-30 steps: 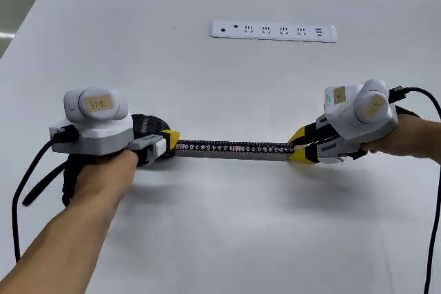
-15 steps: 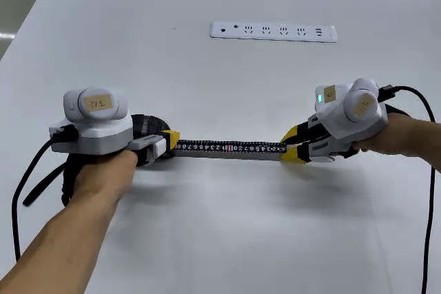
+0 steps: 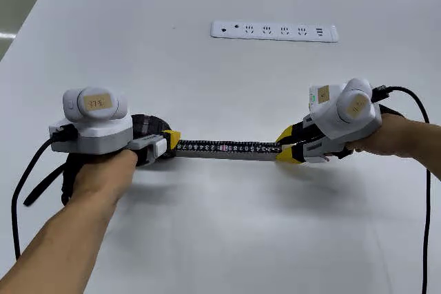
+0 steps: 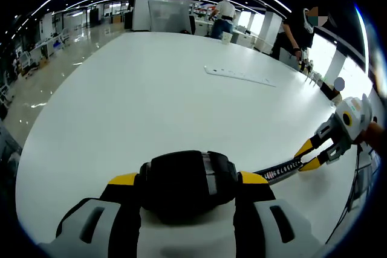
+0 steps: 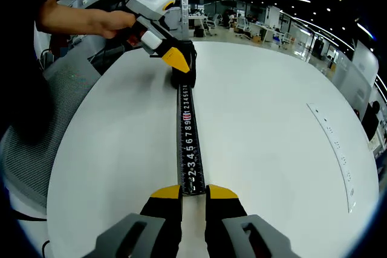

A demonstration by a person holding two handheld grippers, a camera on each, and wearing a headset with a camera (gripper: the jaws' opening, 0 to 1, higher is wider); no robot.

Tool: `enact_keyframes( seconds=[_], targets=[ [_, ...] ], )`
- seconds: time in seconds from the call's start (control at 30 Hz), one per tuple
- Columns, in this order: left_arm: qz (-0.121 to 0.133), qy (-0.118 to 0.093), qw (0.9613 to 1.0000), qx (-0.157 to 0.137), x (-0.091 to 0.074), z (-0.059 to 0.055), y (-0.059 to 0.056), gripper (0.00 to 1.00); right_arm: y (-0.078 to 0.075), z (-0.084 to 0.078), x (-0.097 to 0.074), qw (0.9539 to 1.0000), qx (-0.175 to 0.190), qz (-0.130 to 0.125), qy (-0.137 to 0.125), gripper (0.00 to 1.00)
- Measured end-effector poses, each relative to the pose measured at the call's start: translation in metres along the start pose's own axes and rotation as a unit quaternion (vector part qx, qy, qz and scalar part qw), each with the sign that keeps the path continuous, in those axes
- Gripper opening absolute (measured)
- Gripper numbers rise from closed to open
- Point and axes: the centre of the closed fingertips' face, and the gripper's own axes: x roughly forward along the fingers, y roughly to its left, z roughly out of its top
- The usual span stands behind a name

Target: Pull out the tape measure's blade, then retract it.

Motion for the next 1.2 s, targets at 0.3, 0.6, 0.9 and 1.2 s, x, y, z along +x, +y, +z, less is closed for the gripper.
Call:
enact_keyframes(
  seconds=[0.3,0.6,0.9,1.2],
  targets=[
    [-0.001,0.001,1.0,-0.001,0.001,0.0,0.0,0.57,0.002,0.004,0.003,1.0,0.001,-0.002,-0.001,0.1],
    [-0.004,0.002,1.0,-0.002,0.001,0.0,0.0,0.57,0.002,0.01,0.006,1.0,0.004,-0.003,-0.007,0.11],
    [-0.006,0.003,1.0,-0.004,0.001,0.0,0.0,0.58,0.002,0.014,0.01,0.9999,0.004,-0.003,-0.01,0.11],
    [-0.008,0.005,0.9999,-0.005,0.001,0.0,0.0,0.58,0.002,0.021,0.015,0.9999,0.005,-0.002,-0.015,0.11]
  ],
)
